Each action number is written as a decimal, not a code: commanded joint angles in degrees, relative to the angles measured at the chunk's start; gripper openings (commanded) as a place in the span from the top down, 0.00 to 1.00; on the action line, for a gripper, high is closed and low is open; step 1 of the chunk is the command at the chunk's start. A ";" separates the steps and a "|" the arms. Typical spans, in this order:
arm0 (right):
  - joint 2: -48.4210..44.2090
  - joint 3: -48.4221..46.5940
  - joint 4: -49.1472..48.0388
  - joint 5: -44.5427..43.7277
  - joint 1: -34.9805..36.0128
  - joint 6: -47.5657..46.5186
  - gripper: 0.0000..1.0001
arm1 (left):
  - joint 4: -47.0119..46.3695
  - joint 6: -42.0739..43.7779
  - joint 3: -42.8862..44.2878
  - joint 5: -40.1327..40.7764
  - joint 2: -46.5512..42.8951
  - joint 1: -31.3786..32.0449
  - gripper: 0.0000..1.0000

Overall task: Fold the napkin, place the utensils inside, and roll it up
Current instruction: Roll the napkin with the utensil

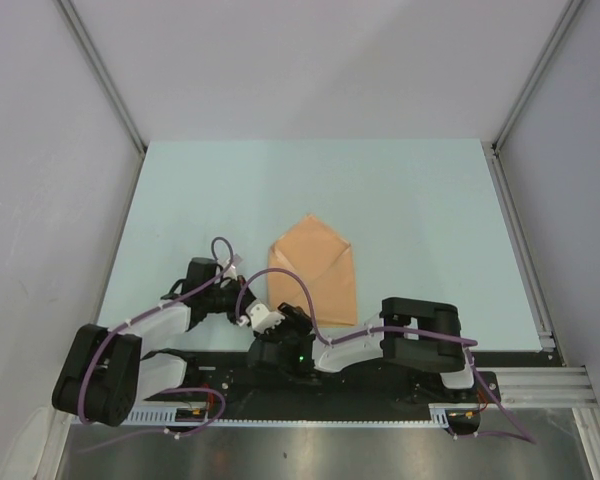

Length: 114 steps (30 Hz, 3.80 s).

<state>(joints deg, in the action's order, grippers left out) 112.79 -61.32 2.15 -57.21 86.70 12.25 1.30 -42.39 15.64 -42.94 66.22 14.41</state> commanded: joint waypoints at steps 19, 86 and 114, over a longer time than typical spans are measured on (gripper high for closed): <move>-6.18 7.45 -3.39 20.28 -3.63 -11.01 0.91 | 1.42 3.98 3.43 -1.01 1.46 -2.20 0.78; 20.54 -33.34 45.22 102.03 -42.14 -17.35 1.00 | -13.25 19.54 -1.49 37.14 -13.48 18.81 0.45; 22.03 -33.95 45.75 102.21 -43.72 -16.29 1.00 | -16.51 19.63 -2.81 33.62 -10.59 19.16 0.62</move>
<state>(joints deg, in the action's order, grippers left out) 132.57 -94.65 46.98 50.74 43.75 -3.01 -13.21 -23.40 12.49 -8.12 54.83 33.10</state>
